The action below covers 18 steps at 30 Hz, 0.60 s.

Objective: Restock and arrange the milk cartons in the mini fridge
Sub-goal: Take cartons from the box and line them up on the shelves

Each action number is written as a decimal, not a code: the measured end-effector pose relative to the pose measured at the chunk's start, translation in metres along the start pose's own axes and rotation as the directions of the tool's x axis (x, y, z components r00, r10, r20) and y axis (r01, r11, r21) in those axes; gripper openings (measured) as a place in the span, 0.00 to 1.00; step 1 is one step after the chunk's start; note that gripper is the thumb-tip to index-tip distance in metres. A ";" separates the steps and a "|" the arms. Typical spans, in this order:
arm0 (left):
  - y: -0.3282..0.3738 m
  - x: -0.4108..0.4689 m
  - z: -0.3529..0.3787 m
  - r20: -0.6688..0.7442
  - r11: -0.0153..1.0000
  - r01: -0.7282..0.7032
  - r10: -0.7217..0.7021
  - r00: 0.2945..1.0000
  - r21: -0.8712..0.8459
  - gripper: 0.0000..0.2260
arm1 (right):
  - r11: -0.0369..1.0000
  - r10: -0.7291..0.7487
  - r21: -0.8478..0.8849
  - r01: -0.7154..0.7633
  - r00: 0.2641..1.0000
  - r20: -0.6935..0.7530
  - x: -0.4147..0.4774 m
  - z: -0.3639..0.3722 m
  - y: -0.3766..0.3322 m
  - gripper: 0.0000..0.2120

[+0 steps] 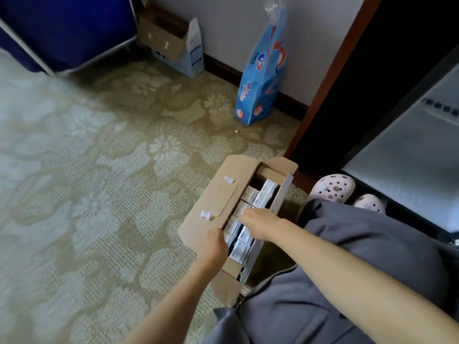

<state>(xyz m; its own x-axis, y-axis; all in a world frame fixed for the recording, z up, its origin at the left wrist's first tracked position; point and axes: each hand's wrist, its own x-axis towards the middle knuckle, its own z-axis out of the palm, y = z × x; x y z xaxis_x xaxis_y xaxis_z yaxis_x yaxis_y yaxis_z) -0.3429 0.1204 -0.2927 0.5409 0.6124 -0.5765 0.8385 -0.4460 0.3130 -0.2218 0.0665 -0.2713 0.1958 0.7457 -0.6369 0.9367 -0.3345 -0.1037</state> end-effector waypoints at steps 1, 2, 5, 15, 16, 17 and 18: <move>-0.003 0.000 0.007 0.000 1.000 -0.002 0.002 1.000 -0.003 0.14 | 0.995 -0.062 -0.073 0.063 0.998 0.007 0.005 0.002 -0.001 0.16; -0.005 0.000 0.013 -0.011 1.000 -0.005 0.005 1.000 -0.003 0.12 | 0.984 -0.122 -0.128 0.121 0.993 0.003 0.012 0.004 -0.001 0.18; -0.005 0.000 0.024 -0.066 1.000 -0.002 0.003 0.998 0.012 0.10 | 0.933 -0.250 -0.265 0.245 0.968 0.016 0.027 0.011 -0.004 0.21; -0.006 0.006 0.037 0.009 0.990 0.000 -0.001 1.000 0.141 0.11 | 0.723 -0.424 -0.558 0.407 0.899 0.107 0.057 0.009 -0.007 0.14; -0.006 0.008 0.038 0.005 0.990 0.014 -0.014 1.000 0.141 0.11 | 0.710 -0.434 -0.568 0.416 0.894 0.113 0.058 0.008 -0.008 0.14; -0.005 0.010 0.038 0.002 0.990 0.025 -0.025 1.000 0.142 0.10 | 0.701 -0.440 -0.576 0.421 0.891 0.115 0.059 0.008 -0.009 0.14; -0.005 0.013 0.038 0.004 0.989 0.029 -0.030 1.000 0.148 0.10 | 0.689 -0.446 -0.589 0.422 0.888 0.114 0.059 0.008 -0.009 0.14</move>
<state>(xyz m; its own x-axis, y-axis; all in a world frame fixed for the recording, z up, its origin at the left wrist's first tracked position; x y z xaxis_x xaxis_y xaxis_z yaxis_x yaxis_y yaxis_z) -0.3424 0.1051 -0.3302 0.5152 0.6227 -0.5889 0.8350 -0.5196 0.1811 -0.2215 0.1091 -0.3146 -0.2774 0.7454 -0.6061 0.8989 0.4241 0.1101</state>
